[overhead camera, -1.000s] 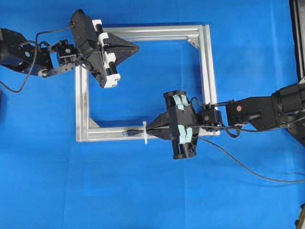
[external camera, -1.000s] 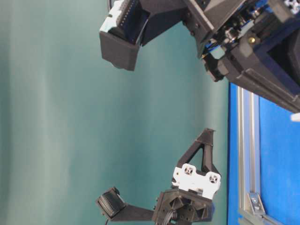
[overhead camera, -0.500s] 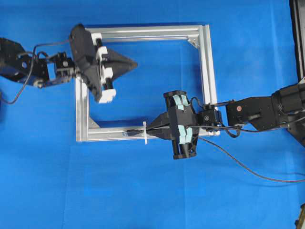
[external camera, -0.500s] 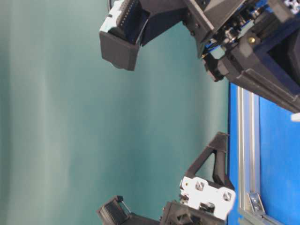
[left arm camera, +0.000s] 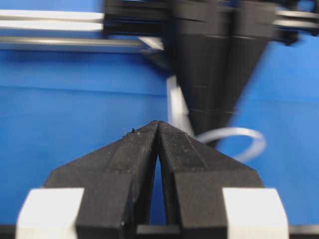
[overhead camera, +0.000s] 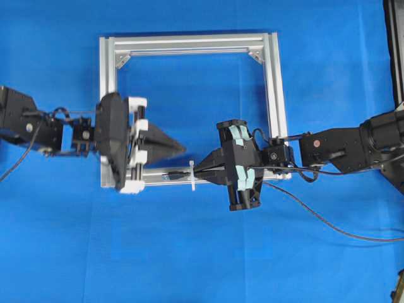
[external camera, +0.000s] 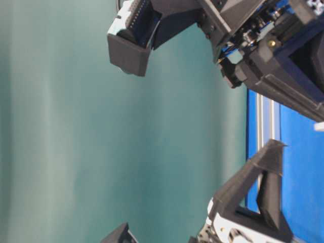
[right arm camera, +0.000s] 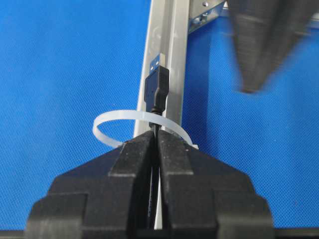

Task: Insert the wire through the string loop located in the center.
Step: 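Move the open left gripper to the plug emerging from the loop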

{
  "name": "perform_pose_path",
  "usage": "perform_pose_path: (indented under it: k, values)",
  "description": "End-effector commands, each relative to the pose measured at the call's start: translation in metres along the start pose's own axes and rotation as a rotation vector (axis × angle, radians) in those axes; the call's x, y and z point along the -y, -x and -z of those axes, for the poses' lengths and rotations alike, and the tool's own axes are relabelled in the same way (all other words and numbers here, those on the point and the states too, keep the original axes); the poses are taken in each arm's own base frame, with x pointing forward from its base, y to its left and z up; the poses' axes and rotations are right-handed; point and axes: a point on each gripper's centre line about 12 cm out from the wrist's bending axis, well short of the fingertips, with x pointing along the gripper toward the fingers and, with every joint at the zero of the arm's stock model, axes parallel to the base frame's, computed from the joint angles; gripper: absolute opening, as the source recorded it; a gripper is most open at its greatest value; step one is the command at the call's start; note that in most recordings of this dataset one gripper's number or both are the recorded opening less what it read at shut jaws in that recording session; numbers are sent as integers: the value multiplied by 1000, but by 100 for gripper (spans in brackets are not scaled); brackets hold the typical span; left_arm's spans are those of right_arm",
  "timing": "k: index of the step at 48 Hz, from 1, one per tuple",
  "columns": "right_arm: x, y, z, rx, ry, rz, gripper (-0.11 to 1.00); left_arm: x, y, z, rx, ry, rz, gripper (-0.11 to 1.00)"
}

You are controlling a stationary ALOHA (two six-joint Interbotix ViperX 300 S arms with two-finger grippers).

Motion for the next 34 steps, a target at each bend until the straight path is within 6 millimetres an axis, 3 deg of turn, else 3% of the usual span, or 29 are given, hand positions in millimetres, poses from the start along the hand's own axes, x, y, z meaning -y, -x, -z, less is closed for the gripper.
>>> perform_pose_path:
  k: [1,10,34]
  values:
    - [-2,1,-12,35,-1,-4,-3,17,1,-13,42,-8,44,0]
    - [-2,1,-12,37,2,-5,-3,41,4,-11,35,-11,108,0]
    - [-2,1,-11,38,5,-5,-3,43,1,-6,-19,-62,114,0]
